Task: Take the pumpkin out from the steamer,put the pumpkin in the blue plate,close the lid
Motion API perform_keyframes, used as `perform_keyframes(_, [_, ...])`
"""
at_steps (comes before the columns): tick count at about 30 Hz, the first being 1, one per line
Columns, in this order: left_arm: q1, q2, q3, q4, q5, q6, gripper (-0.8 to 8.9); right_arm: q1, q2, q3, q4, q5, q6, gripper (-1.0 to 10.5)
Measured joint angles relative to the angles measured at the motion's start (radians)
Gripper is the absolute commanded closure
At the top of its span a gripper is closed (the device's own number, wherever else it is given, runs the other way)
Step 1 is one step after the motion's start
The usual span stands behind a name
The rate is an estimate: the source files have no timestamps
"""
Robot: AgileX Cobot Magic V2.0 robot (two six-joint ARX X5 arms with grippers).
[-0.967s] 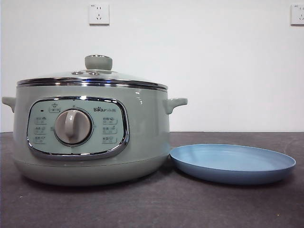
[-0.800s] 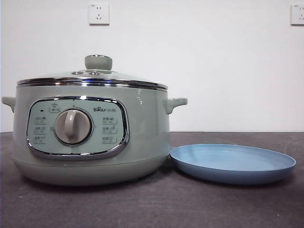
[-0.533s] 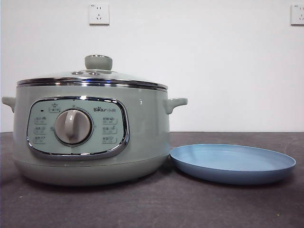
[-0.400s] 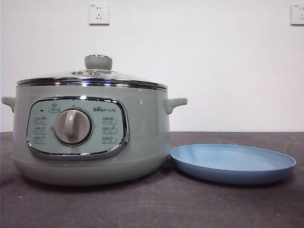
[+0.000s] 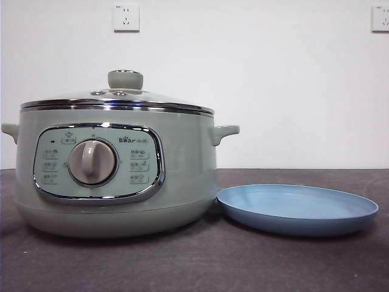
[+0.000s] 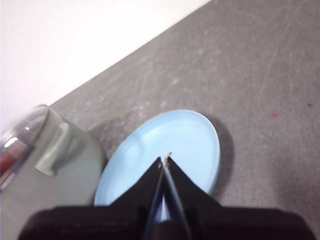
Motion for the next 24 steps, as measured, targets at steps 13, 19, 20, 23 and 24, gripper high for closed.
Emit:
perform_keyframes(13, [0.0, 0.304, 0.32, 0.004, -0.022, 0.087, 8.2, 0.0, 0.204, 0.27, -0.021, 0.0, -0.008, 9.6])
perform_keyframes(19, [0.0, 0.458, 0.483, -0.016, -0.019, 0.2, 8.19, 0.0, 0.323, 0.423, -0.028, -0.045, -0.05, 9.6])
perform_keyframes(20, [0.0, 0.48, 0.51, -0.028, -0.015, 0.218, 8.19, 0.0, 0.346, 0.454, -0.037, -0.053, -0.065, 9.6])
perform_keyframes(23, [0.0, 0.54, 0.586, -0.065, 0.013, 0.267, 8.19, 0.0, 0.422, 0.556, -0.094, -0.084, -0.121, 9.6])
perform_keyframes(24, [0.0, 0.558, 0.608, -0.08, 0.021, 0.283, 8.19, 0.0, 0.446, 0.588, -0.113, -0.095, -0.141, 9.6])
